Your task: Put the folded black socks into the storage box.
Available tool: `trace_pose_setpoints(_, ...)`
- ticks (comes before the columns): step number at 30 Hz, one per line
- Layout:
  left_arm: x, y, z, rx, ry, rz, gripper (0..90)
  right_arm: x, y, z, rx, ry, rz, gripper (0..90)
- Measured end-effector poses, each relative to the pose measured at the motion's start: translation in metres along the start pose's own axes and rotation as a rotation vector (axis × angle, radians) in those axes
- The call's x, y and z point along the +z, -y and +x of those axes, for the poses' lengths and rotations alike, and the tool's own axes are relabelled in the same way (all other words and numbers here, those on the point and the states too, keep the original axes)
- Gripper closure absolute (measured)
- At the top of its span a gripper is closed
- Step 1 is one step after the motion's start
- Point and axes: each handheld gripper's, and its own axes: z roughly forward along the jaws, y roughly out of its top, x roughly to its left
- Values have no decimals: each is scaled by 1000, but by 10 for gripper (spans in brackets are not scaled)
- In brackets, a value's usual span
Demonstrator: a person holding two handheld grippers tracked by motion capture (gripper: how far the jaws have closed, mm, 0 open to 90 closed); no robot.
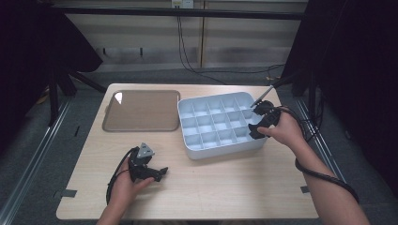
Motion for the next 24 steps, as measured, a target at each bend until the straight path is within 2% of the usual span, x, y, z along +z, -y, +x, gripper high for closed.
trace_pose_setpoints(5, 0, 0, 0, 0, 0, 0, 63, -6, 3, 3, -11, 4, -7, 367)
trace_pose_setpoints(12, 0, 0, 0, 0, 1, -1, 63, -12, 7, 10, -32, -10, -7, 337)
trace_pose_setpoints(22, 0, 0, 0, 1, 0, 1, 63, -17, 13, 24, -82, -13, -7, 324)
trace_pose_setpoints(24, 0, 0, 0, 1, 0, 0, 63, -17, 15, 27, -79, -21, -9, 322)
